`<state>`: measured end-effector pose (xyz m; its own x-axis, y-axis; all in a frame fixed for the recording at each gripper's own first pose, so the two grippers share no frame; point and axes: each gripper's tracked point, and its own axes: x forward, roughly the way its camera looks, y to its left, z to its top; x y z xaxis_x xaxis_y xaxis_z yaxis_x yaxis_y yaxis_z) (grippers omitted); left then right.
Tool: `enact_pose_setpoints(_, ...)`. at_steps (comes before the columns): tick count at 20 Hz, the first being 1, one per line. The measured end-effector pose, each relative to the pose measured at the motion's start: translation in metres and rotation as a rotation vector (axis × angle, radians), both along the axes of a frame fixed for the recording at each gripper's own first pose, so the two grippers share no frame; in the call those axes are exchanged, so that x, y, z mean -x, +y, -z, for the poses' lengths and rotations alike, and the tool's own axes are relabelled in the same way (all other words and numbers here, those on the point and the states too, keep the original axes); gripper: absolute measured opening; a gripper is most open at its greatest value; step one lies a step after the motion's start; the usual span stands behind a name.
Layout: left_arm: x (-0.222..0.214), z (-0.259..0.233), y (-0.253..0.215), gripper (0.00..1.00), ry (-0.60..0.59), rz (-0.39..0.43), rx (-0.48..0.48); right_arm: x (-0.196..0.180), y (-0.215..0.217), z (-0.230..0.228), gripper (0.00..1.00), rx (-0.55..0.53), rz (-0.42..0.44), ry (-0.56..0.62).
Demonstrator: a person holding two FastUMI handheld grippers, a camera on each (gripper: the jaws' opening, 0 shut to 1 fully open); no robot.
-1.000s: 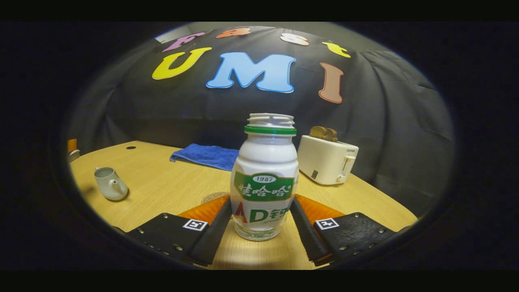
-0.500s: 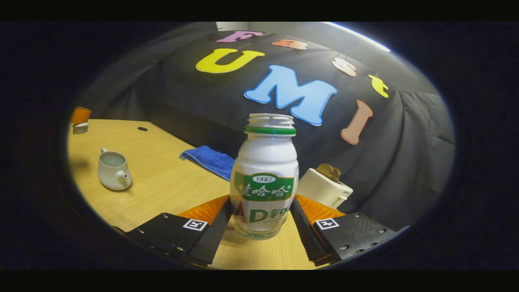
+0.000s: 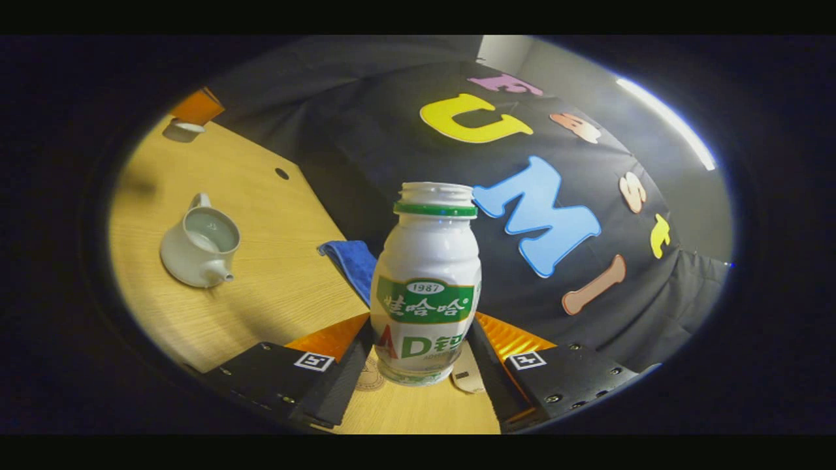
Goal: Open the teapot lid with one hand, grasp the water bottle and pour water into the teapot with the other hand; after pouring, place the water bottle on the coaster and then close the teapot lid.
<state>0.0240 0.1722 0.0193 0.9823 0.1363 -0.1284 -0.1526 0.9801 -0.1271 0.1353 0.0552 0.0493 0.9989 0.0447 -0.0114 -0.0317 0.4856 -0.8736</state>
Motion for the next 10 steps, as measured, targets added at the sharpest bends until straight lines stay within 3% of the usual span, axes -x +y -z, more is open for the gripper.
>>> enact_pose_setpoints(9, 0.003, 0.003, 0.012, 0.09, 0.006, -0.022, 0.004, -0.005, 0.022, 0.002, 0.82, 0.262, -0.051, -0.051)
enact_pose_setpoints(10, 0.004, 0.004, 0.013, 0.13, 0.007, -0.023, 0.003, -0.003, 0.024, 0.002, 0.82, 0.290, -0.056, -0.056)
